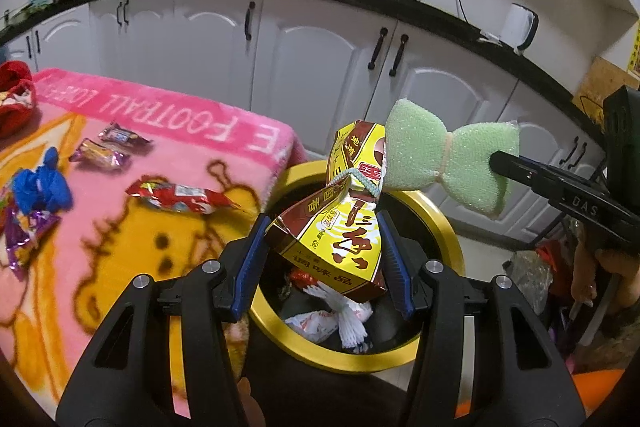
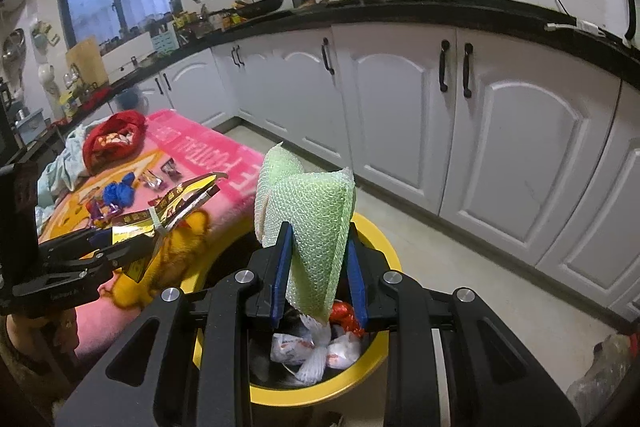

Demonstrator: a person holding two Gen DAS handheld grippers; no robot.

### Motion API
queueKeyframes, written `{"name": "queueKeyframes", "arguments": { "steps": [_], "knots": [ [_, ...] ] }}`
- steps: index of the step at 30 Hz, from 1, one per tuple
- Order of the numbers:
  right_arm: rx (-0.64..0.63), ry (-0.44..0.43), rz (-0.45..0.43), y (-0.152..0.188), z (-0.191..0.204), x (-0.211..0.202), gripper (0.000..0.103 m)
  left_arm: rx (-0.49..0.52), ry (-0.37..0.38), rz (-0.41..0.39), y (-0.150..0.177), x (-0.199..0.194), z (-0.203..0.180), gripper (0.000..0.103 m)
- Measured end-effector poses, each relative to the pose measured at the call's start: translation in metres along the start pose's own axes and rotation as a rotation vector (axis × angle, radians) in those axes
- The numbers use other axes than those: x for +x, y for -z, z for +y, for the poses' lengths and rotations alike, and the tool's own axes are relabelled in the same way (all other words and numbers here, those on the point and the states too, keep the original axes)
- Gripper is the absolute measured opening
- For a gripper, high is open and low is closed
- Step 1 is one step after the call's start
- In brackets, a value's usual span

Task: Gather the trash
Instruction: 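Open both tools to drop the box and sponge bow into the bin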

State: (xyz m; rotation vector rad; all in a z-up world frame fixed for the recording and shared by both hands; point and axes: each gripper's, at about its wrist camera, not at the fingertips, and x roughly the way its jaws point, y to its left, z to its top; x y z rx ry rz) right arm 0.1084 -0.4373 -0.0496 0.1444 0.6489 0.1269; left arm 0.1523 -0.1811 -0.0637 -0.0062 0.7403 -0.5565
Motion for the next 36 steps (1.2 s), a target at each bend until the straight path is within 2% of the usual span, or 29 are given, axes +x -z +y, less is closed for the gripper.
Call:
{"name": "queueKeyframes", "arguments": {
  "steps": [13,18,20,21,22,24,28,36],
  "knots": [
    [0.023,0.0,0.067,0.014,-0.005,0.019,0.026,0.01,-0.001,0.061,0.011,0.025,-0.006,0.045],
    [0.071,-0.025,0.103,0.017,-0.011,0.028,0.033,0.004,-0.003,0.079,0.013,0.033,-0.004,0.046],
    [0.083,-0.025,0.11,0.017,-0.014,0.029,0.039,-0.003,-0.008,0.085,0.013,0.034,-0.003,0.058],
    [0.091,-0.021,0.108,0.018,-0.016,0.029,0.043,-0.007,-0.01,0.085,0.013,0.033,-0.001,0.069],
    [0.096,-0.019,0.105,0.017,-0.016,0.028,0.043,-0.01,-0.014,0.082,0.013,0.032,0.0,0.074],
    [0.108,-0.012,0.1,0.017,-0.019,0.026,0.045,-0.021,-0.019,0.072,0.013,0.028,0.004,0.076],
    [0.112,-0.008,0.079,0.014,-0.019,0.023,0.048,-0.044,-0.039,0.045,0.012,0.017,0.013,0.091],
    [0.068,-0.035,0.037,0.004,-0.001,0.011,0.052,-0.073,-0.114,-0.029,0.007,-0.013,0.031,0.092]
  ]
}}
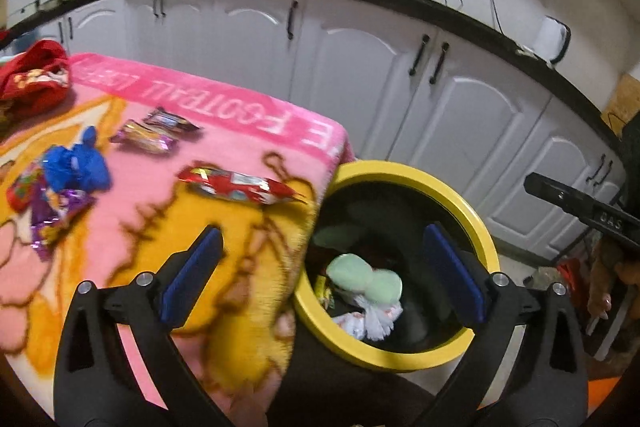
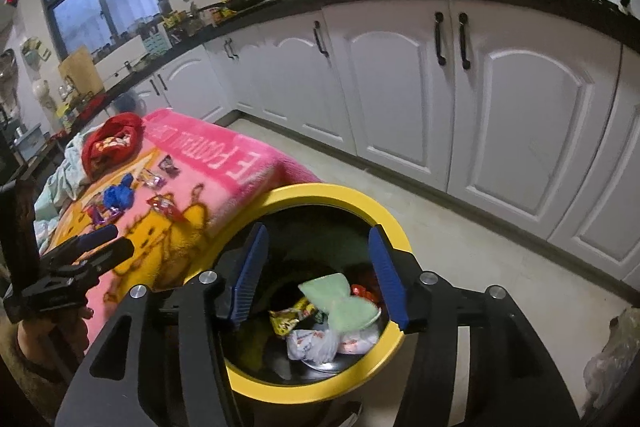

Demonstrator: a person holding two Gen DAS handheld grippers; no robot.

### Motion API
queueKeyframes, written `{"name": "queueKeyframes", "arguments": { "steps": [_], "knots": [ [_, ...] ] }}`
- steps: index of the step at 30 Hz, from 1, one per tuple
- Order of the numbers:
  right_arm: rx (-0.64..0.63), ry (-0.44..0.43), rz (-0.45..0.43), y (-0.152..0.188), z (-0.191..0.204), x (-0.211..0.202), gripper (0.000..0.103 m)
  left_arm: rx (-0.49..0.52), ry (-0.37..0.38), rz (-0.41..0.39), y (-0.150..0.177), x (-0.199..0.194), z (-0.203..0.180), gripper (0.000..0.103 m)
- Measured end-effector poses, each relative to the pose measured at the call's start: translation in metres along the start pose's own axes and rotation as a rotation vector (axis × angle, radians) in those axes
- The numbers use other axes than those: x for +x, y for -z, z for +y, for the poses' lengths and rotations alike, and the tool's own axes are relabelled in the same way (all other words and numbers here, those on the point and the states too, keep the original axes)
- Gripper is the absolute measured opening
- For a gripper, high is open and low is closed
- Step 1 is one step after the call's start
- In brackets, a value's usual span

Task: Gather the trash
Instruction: 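Open both tools to drop the box and sponge bow into the bin, then move both tools back over the blanket toward the candy wrappers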

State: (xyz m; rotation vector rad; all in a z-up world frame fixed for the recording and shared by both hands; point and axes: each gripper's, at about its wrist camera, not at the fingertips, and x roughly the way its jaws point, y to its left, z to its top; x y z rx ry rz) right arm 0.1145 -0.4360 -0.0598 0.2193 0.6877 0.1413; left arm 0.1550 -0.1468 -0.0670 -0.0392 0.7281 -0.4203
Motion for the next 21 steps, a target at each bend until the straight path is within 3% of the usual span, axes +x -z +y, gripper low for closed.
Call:
{"name": "queueKeyframes", "arguments": {
  "steps": [21],
  "knots": [
    [-0.152,-0.112,-0.054,-0.018,0.083,-0.018,0.062,-0.065,-0.114,-0.184,-0.016,-0.067,0.044,0.092]
  ]
}}
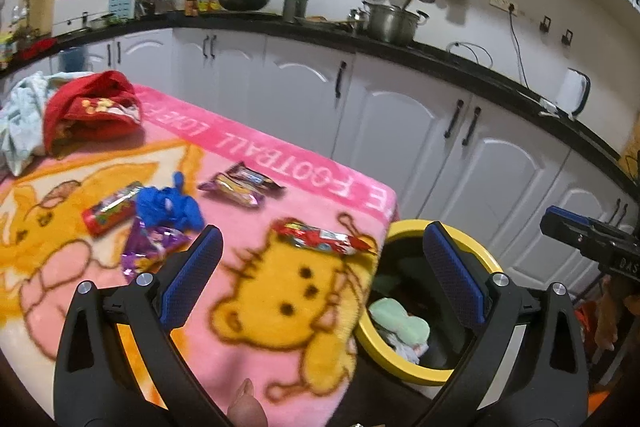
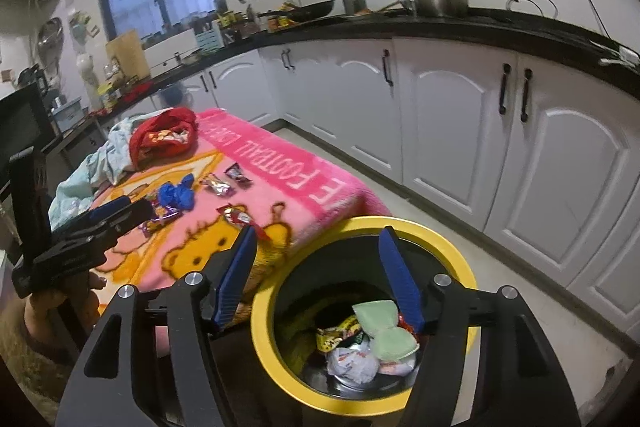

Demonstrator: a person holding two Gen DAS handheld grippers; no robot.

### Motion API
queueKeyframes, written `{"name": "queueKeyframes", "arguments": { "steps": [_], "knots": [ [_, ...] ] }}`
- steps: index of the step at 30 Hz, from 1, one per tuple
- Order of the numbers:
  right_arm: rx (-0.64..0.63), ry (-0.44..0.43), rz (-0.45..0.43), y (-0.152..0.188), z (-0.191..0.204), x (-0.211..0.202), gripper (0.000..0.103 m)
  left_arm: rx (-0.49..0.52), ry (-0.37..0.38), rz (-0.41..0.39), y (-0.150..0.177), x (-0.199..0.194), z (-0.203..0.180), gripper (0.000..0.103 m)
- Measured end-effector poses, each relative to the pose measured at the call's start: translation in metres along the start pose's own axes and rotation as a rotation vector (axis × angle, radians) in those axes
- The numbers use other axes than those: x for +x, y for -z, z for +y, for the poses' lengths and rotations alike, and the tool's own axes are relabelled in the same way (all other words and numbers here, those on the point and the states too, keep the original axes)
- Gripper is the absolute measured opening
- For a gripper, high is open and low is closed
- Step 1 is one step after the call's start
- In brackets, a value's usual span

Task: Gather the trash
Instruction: 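Move both tools back over the blanket toward the candy wrappers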

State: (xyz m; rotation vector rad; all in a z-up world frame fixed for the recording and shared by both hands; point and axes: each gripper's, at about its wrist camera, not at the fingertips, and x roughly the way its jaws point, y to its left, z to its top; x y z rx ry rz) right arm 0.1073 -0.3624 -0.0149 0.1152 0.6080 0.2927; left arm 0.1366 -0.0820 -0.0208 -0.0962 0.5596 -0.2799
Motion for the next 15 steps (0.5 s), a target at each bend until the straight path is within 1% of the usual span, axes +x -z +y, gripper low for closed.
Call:
{"name": "queueKeyframes", "arguments": {
  "steps": [15],
  "knots": [
    [-0.123,-0.086,0.005,-0.018,0.061,0.016,0.064,-0.095,-0.073,-0.063,-0.005,-0.024,0.05,0.092]
  ]
}}
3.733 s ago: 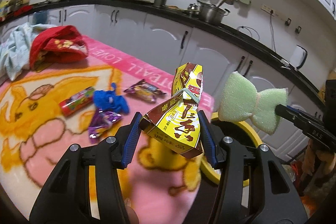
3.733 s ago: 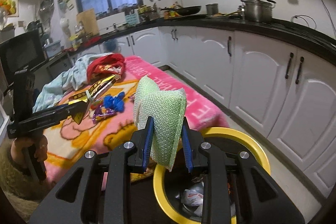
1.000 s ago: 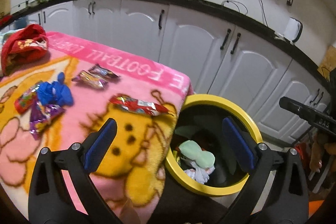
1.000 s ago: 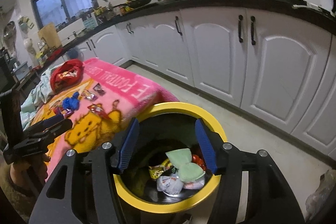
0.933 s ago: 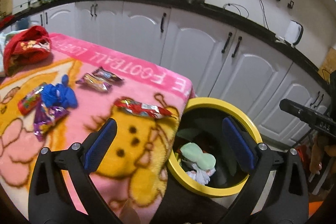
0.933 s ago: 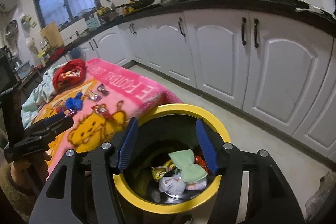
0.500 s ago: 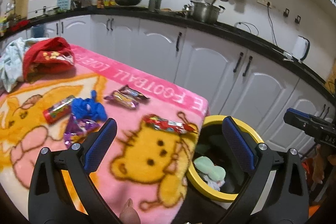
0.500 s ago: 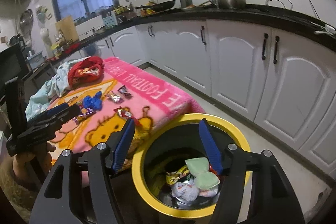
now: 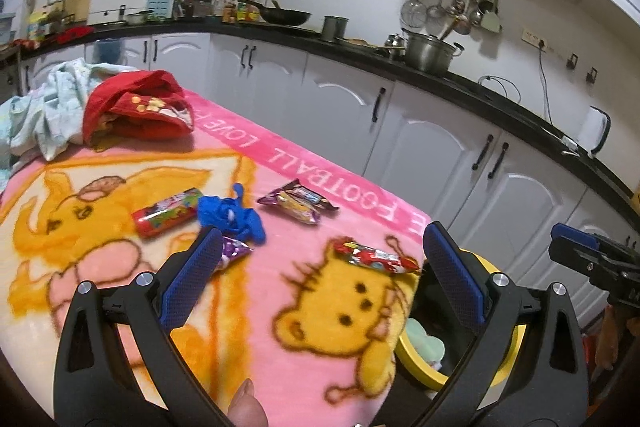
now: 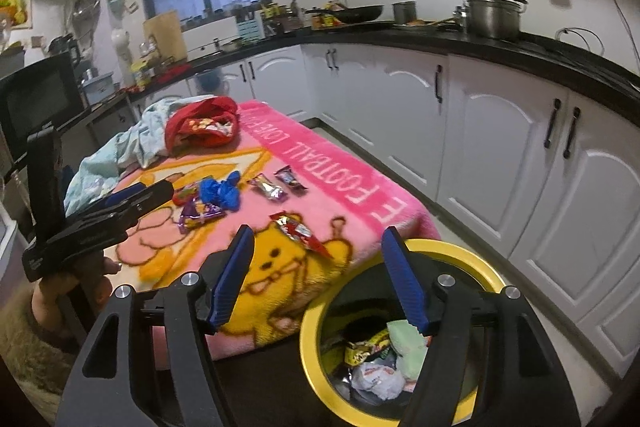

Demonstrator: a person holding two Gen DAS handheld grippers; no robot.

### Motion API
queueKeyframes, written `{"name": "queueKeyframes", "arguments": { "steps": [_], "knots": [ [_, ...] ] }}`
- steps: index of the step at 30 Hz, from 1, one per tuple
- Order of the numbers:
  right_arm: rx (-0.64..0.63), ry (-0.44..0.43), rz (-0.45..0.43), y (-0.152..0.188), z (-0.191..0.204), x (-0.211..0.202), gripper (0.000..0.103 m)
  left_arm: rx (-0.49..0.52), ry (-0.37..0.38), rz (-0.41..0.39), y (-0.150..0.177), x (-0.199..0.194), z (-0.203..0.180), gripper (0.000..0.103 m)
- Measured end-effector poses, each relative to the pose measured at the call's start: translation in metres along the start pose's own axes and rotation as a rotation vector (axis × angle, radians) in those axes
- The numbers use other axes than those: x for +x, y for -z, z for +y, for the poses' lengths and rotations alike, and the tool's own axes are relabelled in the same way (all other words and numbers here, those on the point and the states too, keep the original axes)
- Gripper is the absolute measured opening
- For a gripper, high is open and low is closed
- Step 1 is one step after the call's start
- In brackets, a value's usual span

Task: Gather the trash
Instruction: 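Move both tools back over the blanket toward the candy wrappers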

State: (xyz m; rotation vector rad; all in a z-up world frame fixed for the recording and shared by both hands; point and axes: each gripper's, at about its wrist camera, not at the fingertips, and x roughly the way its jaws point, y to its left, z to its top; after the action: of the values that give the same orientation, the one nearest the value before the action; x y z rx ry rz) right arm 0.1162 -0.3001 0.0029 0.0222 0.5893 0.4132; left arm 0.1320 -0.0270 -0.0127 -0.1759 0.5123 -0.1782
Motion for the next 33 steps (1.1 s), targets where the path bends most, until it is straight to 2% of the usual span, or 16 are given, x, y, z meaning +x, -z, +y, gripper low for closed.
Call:
{"name": "queueKeyframes", "arguments": {
  "steps": [19,29,33],
  "knots": [
    [-0.117,-0.076,0.058,-0.012,0.046,0.053,0.064,-0.102,-0.101,0.006,0.0,0.007,0.064,0.092],
    [-0.147,-0.078,0.111,-0.014,0.049,0.095,0.064,-0.141,-0.14,0.084,0.012,0.034,0.092,0.092],
    [-0.157,-0.075,0.138,-0.013,0.047,0.112,0.064,-0.169,-0.122,0.132,0.018,0.048,0.101,0.092]
  ]
}}
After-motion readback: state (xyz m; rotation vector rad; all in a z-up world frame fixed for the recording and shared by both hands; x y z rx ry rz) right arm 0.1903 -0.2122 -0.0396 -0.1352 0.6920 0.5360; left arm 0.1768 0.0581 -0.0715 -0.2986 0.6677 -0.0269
